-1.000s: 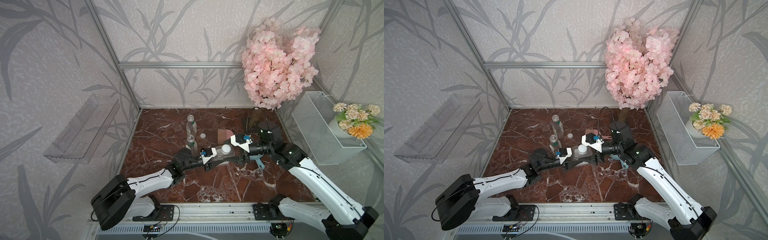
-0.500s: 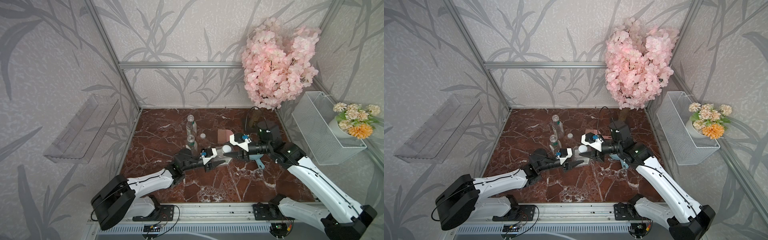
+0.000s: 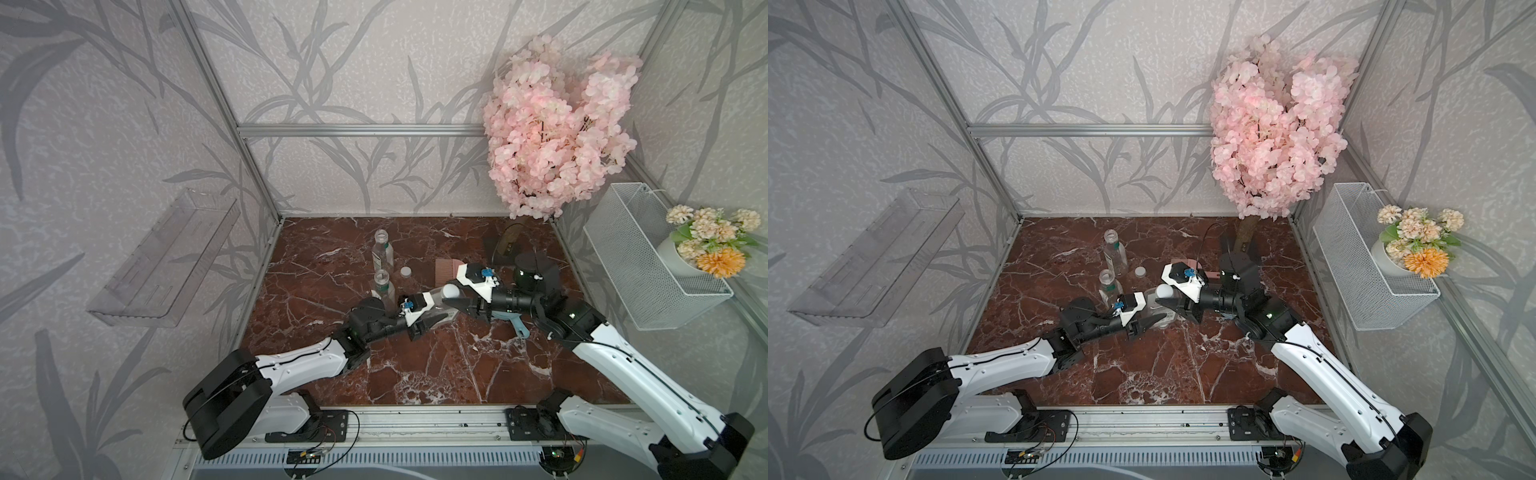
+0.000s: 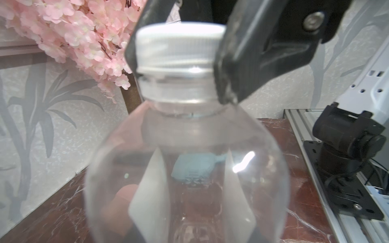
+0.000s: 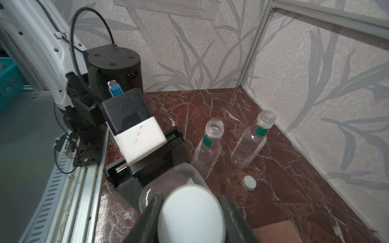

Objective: Screw on the bottle caps
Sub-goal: Screw the bottle cap onto the plastic bottle.

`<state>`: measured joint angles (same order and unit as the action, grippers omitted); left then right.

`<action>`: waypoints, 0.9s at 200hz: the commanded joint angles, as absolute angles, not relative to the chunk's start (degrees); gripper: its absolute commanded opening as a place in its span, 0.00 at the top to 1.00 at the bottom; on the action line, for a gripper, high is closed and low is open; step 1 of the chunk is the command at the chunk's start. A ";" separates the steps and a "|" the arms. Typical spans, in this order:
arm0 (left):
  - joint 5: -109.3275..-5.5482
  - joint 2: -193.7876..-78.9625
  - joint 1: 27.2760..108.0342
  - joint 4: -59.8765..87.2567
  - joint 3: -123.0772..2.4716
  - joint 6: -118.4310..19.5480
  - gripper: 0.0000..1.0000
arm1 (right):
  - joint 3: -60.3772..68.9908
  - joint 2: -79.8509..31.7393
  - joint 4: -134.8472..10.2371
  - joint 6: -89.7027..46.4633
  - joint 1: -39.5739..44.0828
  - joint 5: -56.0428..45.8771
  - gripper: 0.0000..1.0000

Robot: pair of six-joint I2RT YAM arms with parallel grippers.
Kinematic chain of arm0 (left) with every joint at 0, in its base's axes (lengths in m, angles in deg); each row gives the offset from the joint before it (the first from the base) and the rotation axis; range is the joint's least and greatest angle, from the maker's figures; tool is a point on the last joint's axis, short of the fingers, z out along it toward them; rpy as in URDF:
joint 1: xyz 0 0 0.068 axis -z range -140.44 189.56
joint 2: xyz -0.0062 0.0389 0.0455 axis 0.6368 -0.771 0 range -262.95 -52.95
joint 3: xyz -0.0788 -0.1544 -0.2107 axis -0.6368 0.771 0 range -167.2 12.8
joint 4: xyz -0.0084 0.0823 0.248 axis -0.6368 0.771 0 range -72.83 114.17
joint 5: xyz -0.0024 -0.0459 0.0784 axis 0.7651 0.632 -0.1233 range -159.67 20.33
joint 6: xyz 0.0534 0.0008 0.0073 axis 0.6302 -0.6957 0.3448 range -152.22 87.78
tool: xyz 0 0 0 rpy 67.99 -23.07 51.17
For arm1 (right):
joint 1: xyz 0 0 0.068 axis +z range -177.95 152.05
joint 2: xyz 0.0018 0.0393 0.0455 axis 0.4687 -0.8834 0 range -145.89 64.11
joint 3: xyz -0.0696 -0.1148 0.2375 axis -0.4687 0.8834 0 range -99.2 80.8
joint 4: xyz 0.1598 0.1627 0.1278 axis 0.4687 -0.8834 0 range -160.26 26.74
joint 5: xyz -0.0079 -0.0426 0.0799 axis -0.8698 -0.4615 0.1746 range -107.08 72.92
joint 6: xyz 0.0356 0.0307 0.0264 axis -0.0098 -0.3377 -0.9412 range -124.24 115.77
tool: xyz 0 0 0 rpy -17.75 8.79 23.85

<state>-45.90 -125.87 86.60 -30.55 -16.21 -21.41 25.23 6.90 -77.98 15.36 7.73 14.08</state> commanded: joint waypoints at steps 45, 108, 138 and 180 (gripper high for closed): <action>-56.12 -125.54 86.73 -45.53 -19.26 -23.63 0.85 | 33.02 3.11 -67.37 4.83 19.27 -24.08 0.69; -62.40 -126.29 86.67 -43.84 -16.86 -24.80 0.86 | 30.92 2.26 -67.37 1.30 21.95 -28.00 0.67; -64.68 -127.34 86.53 -43.31 -15.52 -26.51 0.86 | 28.85 4.08 -70.53 2.88 21.93 -26.21 0.51; -65.42 -127.57 86.14 -41.80 -14.90 -28.00 0.86 | 25.66 8.45 -79.69 3.41 21.67 -23.98 0.20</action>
<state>-63.54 -128.19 86.49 -36.13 -14.77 -25.48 27.76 5.56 -68.95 2.11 21.96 -23.65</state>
